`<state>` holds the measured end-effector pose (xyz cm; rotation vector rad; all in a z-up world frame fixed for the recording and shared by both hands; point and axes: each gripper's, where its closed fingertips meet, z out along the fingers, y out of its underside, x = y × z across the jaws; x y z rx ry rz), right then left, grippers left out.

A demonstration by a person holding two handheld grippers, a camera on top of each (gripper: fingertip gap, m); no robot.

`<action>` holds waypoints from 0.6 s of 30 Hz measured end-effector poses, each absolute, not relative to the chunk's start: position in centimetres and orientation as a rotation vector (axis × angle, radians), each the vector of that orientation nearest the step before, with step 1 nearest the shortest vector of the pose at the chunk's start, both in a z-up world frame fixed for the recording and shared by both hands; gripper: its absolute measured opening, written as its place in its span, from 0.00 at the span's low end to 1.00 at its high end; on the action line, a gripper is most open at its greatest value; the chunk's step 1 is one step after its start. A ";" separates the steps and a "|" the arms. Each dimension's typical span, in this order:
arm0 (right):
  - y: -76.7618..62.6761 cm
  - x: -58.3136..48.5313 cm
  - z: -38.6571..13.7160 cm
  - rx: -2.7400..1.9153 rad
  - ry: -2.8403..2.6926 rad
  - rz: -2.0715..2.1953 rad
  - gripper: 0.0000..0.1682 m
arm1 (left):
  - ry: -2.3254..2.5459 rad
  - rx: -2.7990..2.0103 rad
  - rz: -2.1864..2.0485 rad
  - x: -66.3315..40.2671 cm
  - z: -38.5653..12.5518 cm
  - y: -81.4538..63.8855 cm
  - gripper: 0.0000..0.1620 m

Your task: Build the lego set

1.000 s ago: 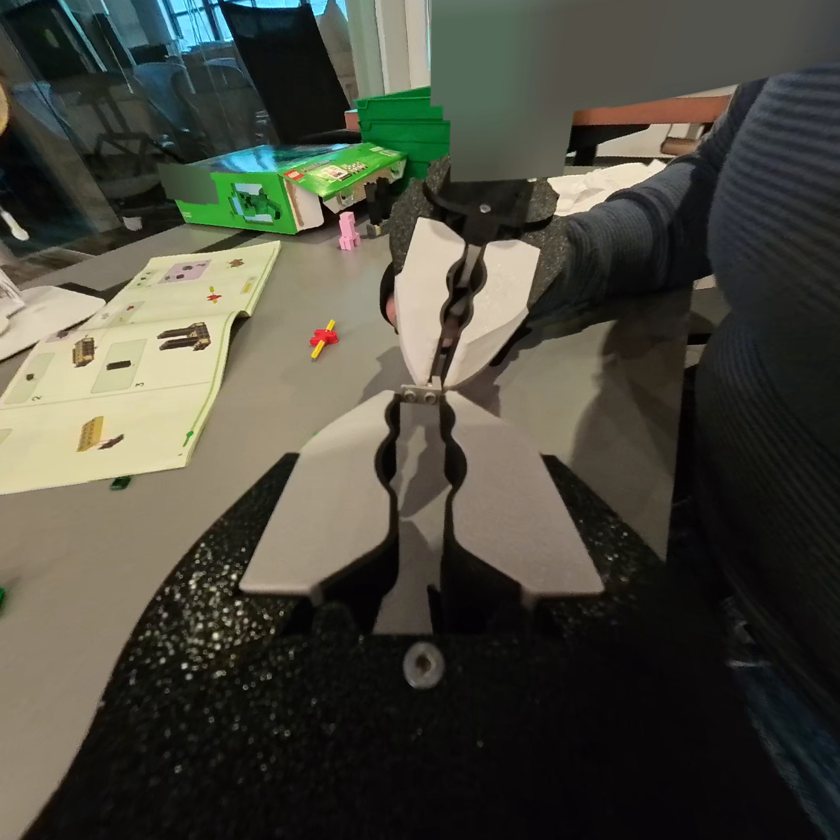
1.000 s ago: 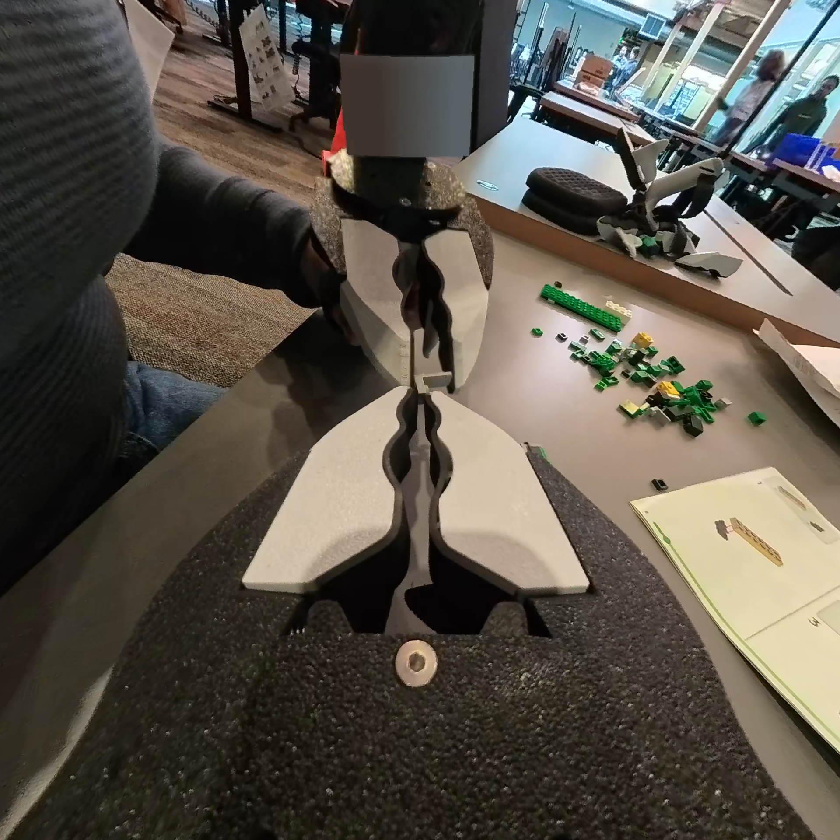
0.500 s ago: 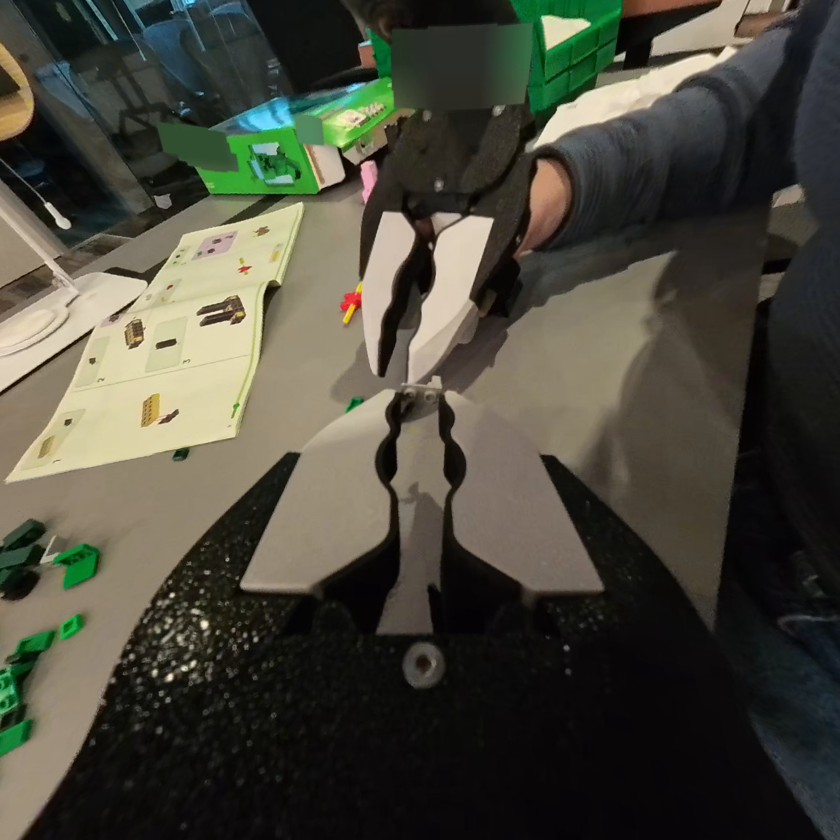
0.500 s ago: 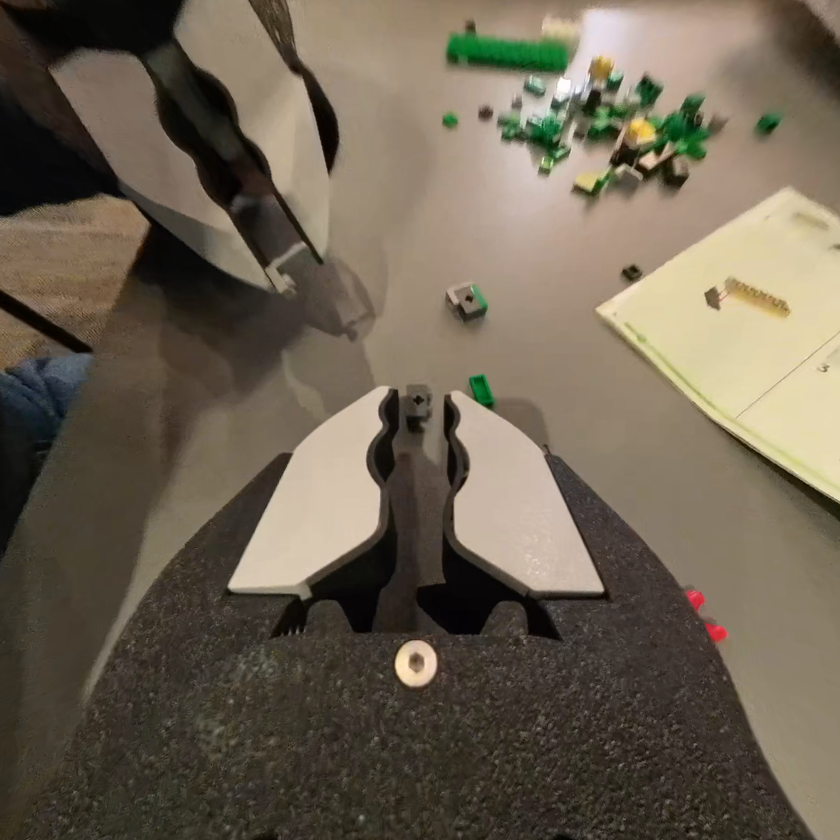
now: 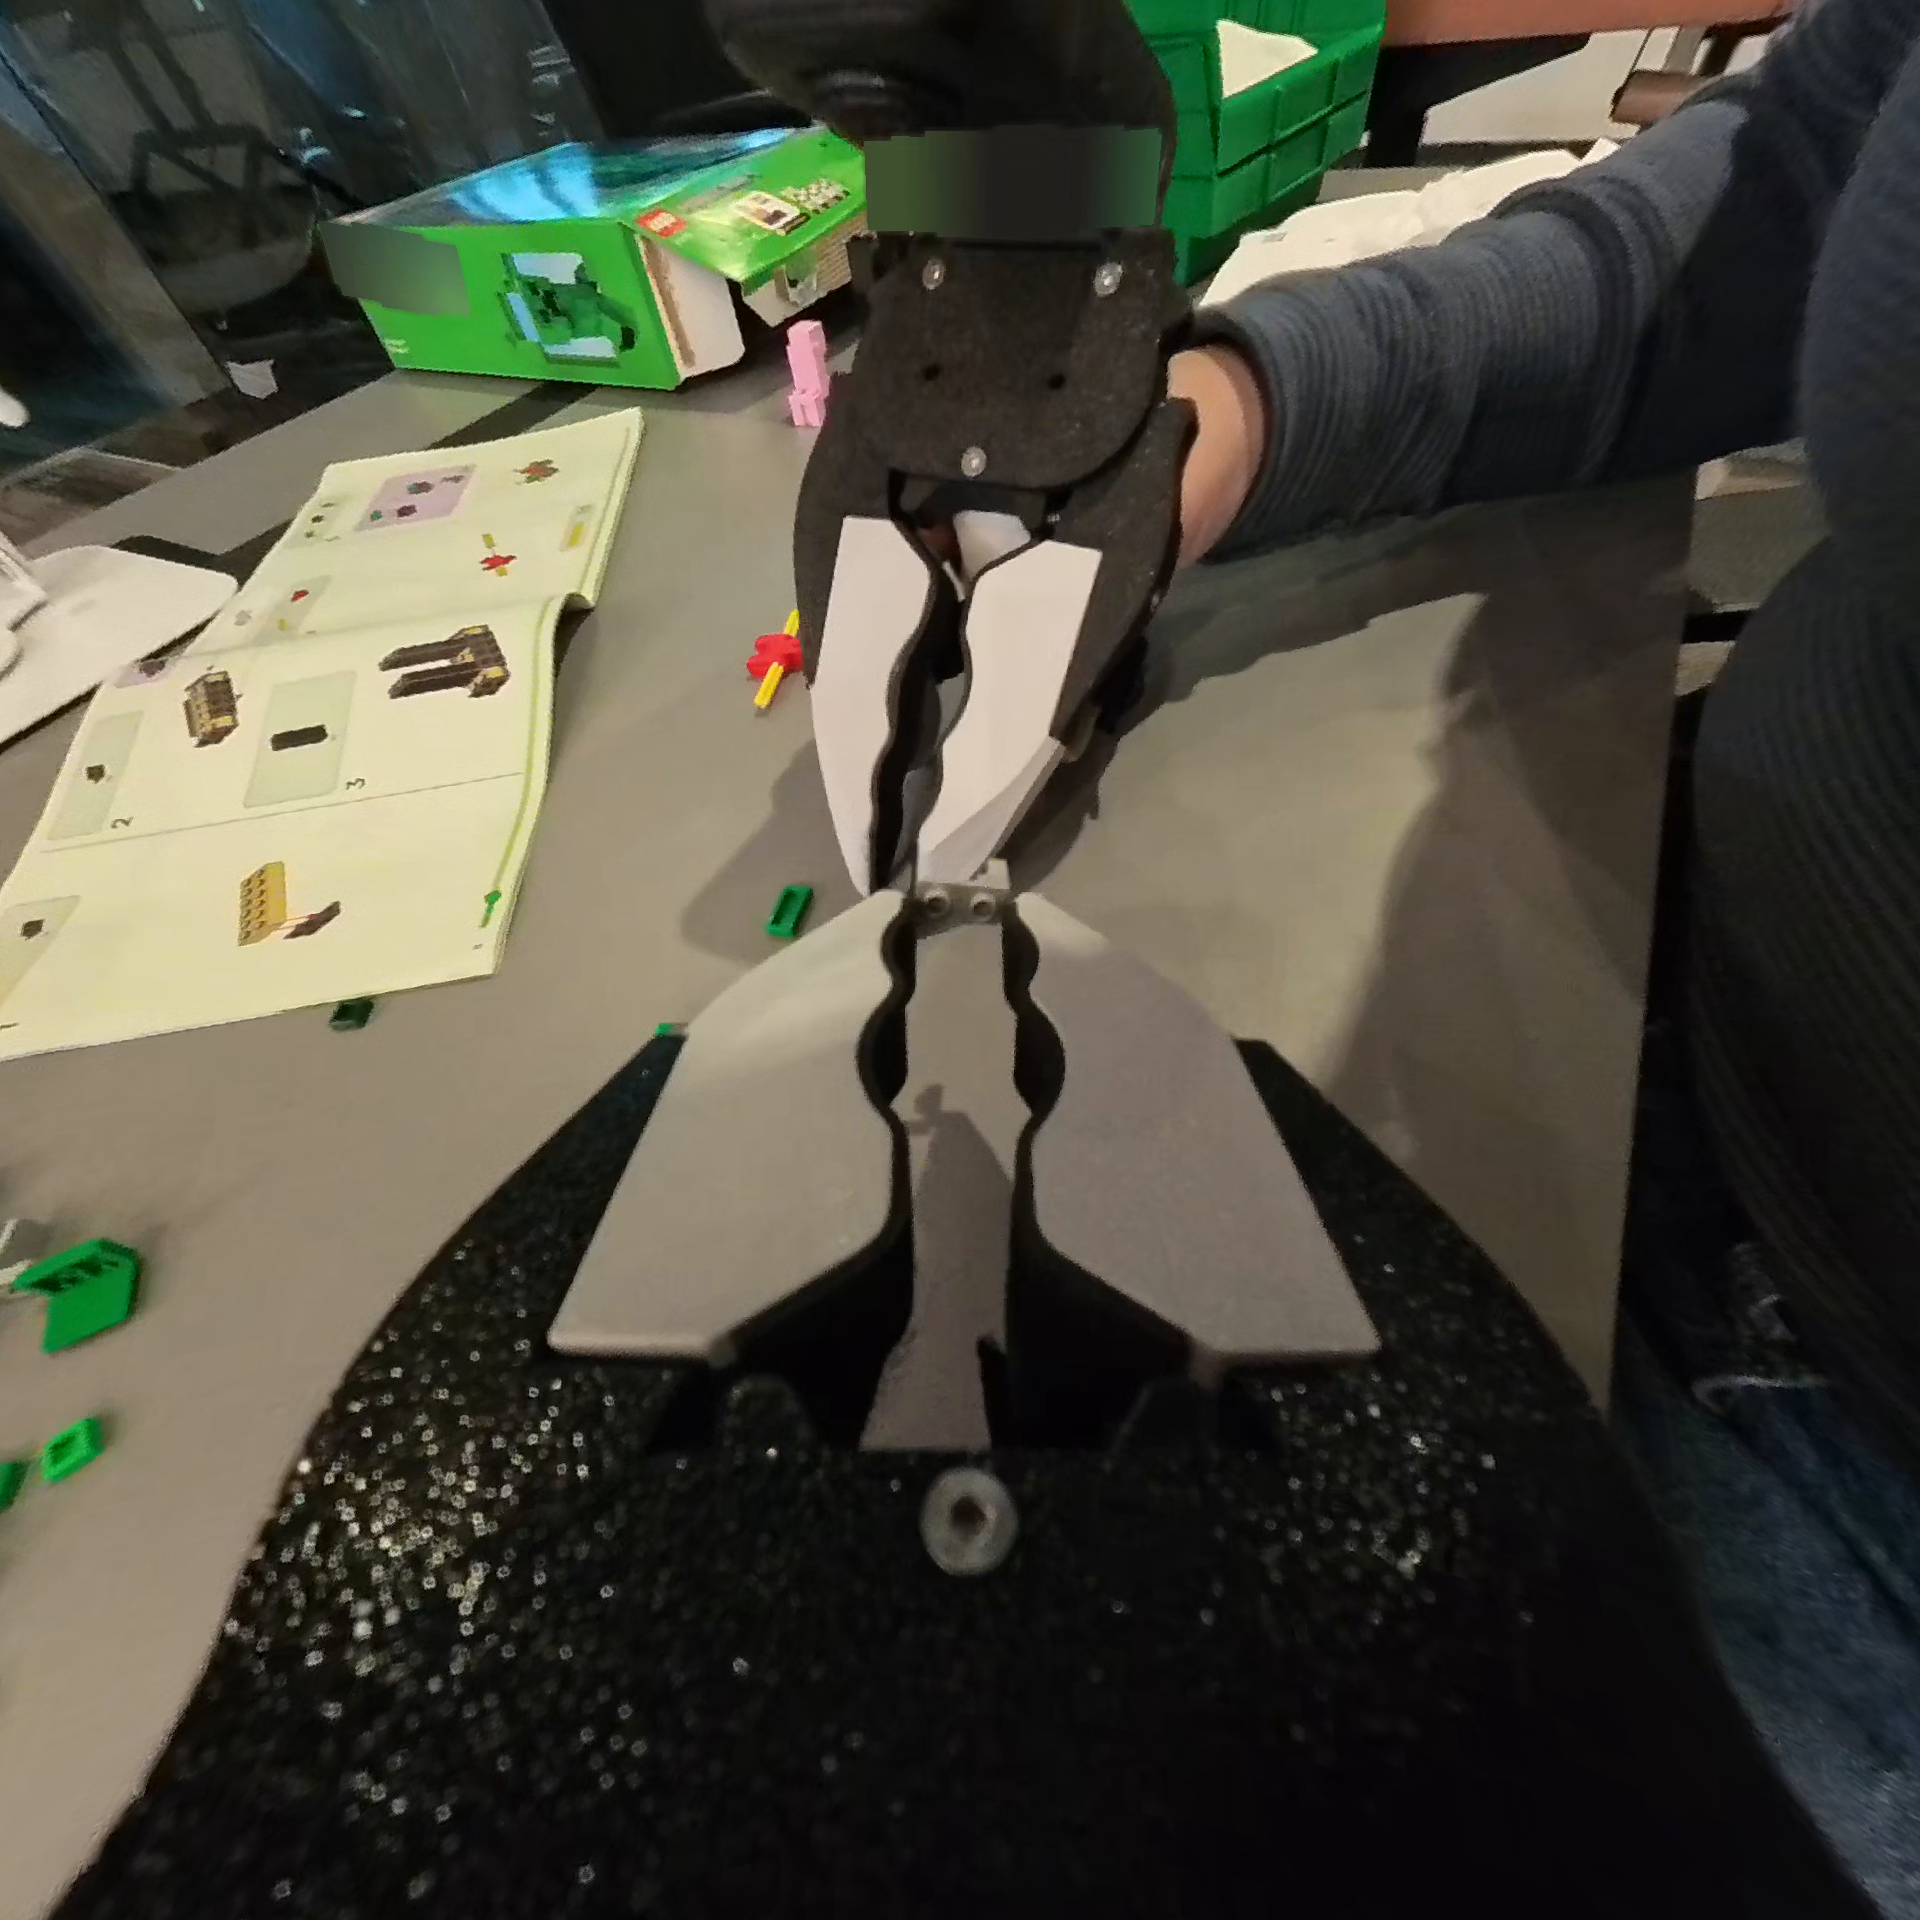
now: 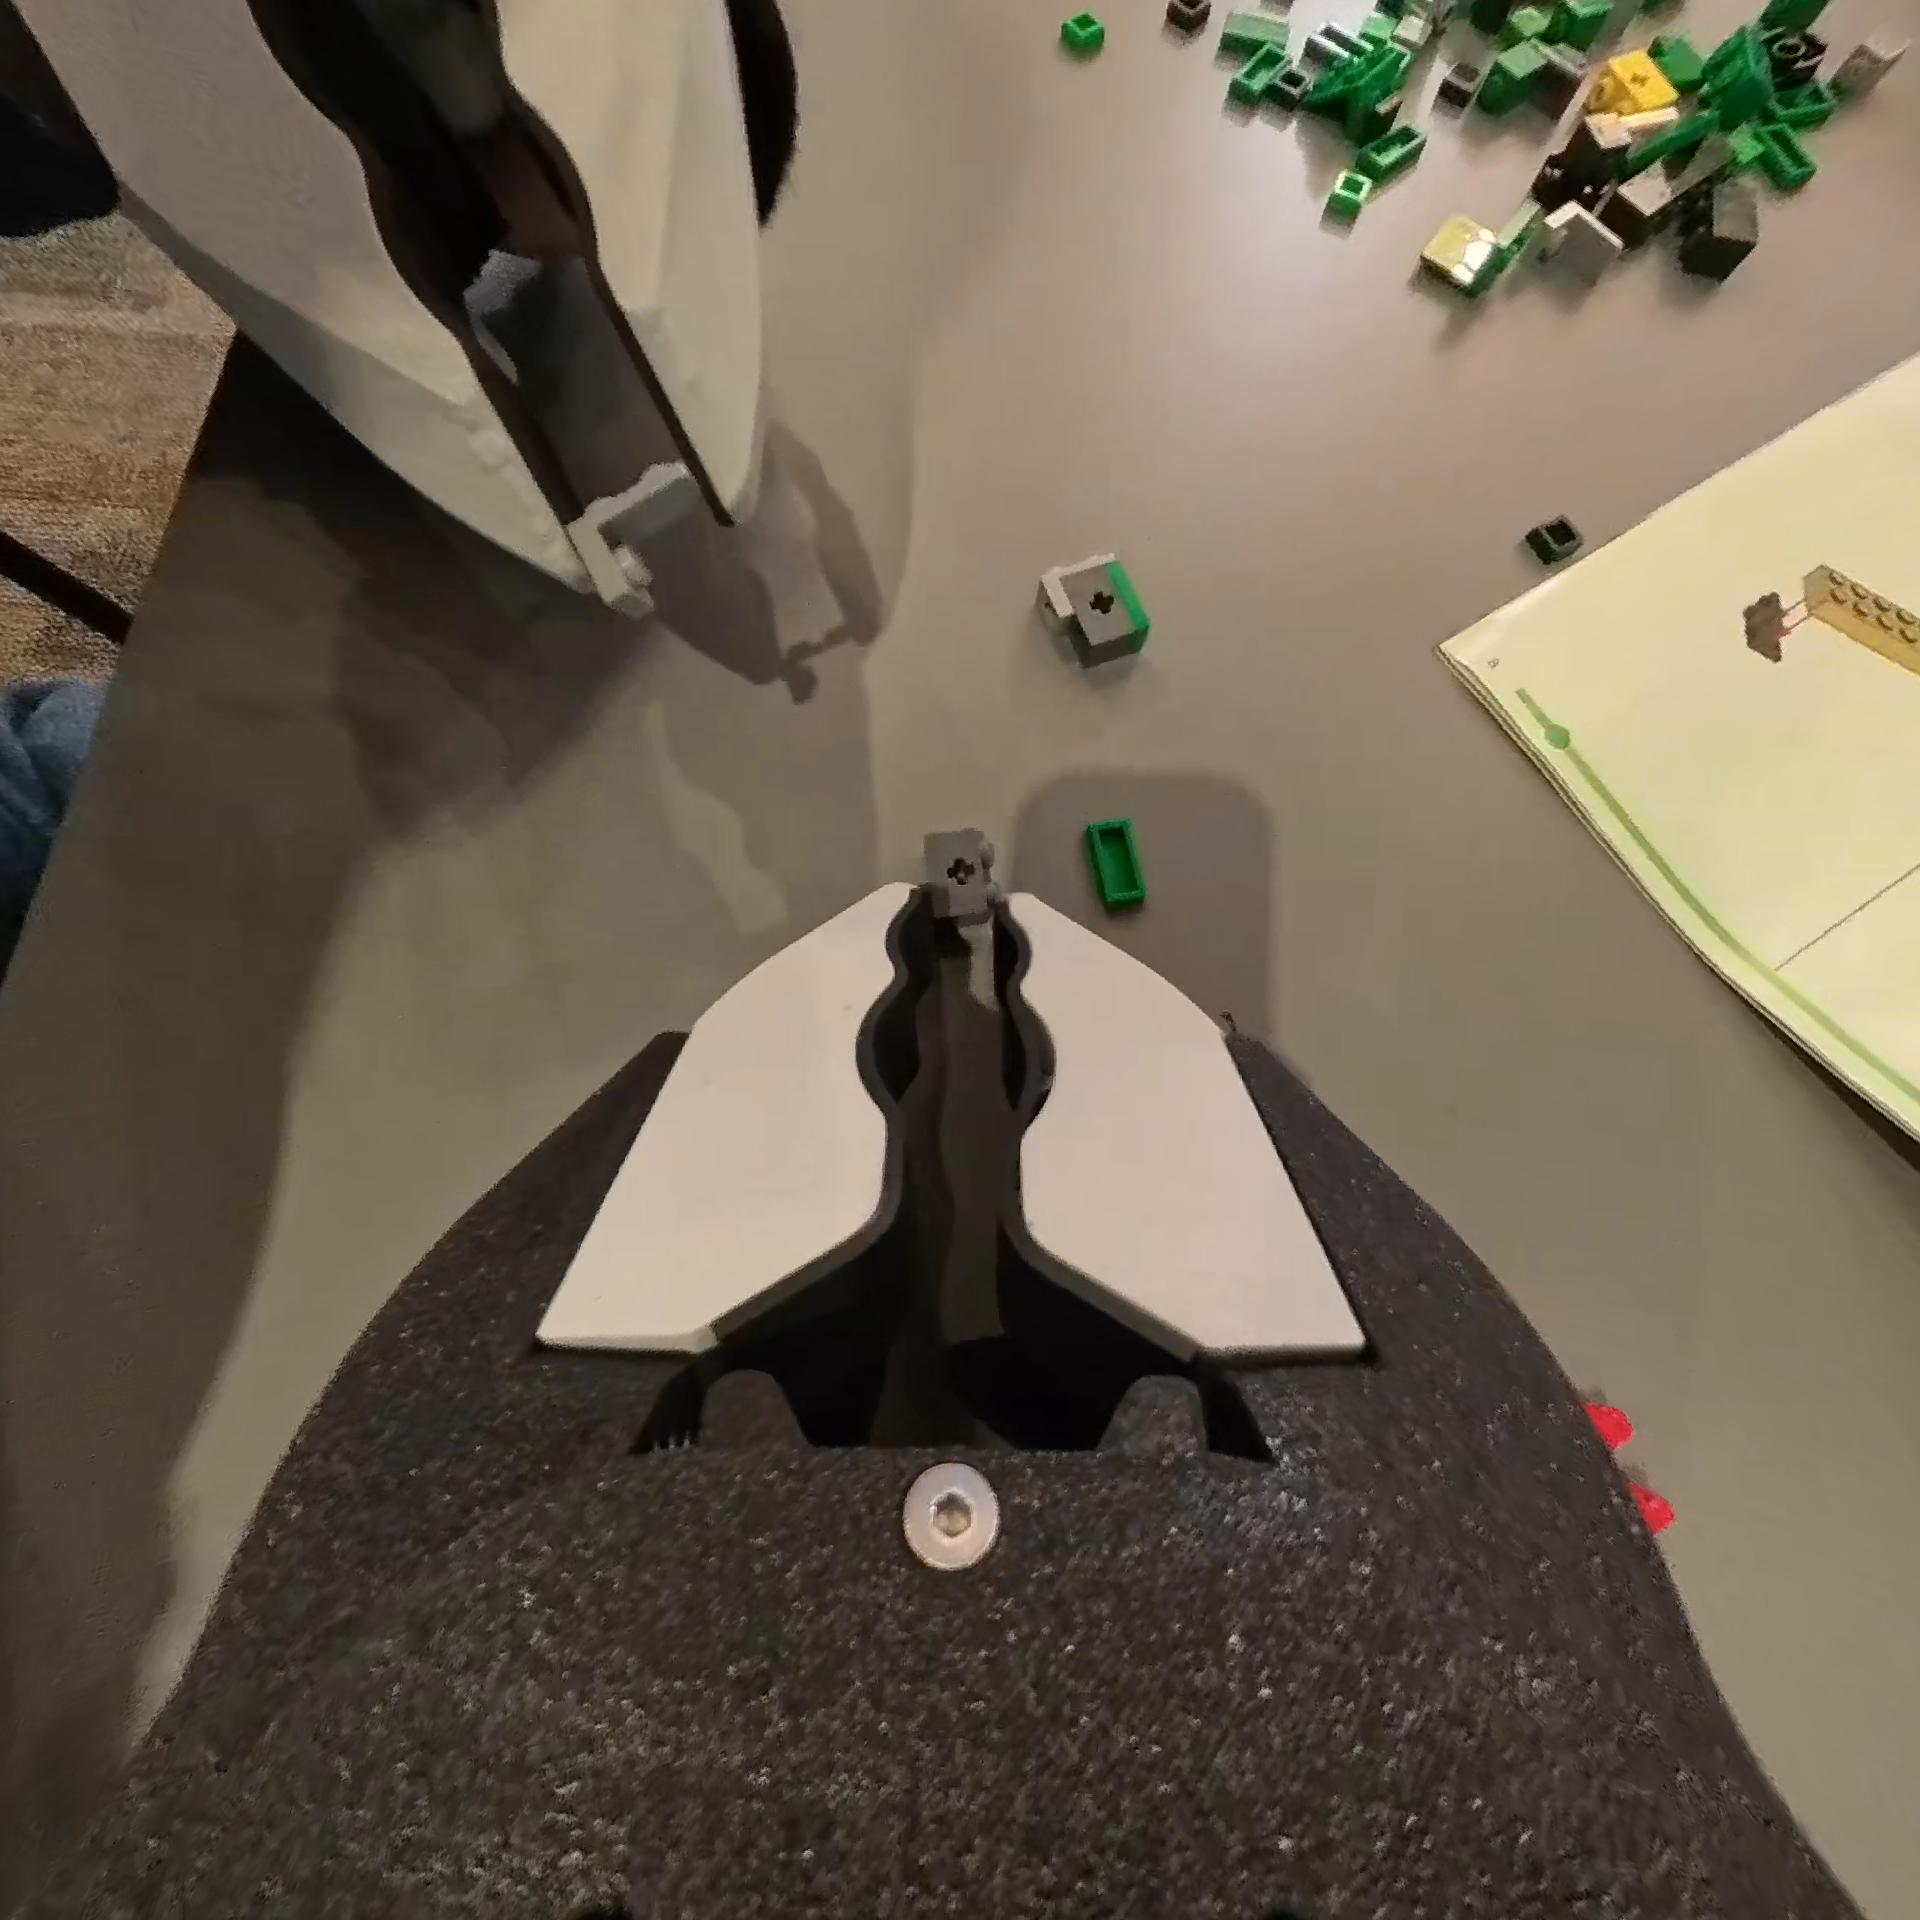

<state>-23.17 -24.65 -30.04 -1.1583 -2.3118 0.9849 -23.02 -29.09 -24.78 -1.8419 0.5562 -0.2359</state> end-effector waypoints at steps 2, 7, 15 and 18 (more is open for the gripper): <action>-24.7 -23.2 -30.0 -1.132 -2.325 0.985 0.06 | 0.549 -1.840 -0.256 -23.0 -24.8 -29.0 0.09; -25.7 -23.2 -26.5 -0.915 -2.196 1.155 0.06 | 0.547 -1.836 -0.277 -23.1 -24.8 -28.6 0.09; -27.1 -22.4 -24.2 -0.629 -2.154 1.134 0.06 | 0.571 -1.793 -0.341 -22.4 -24.3 -28.2 0.09; -27.3 -22.1 -24.2 -0.601 -2.169 1.133 0.06 | 0.579 -1.798 -0.339 -22.2 -24.4 -28.0 0.09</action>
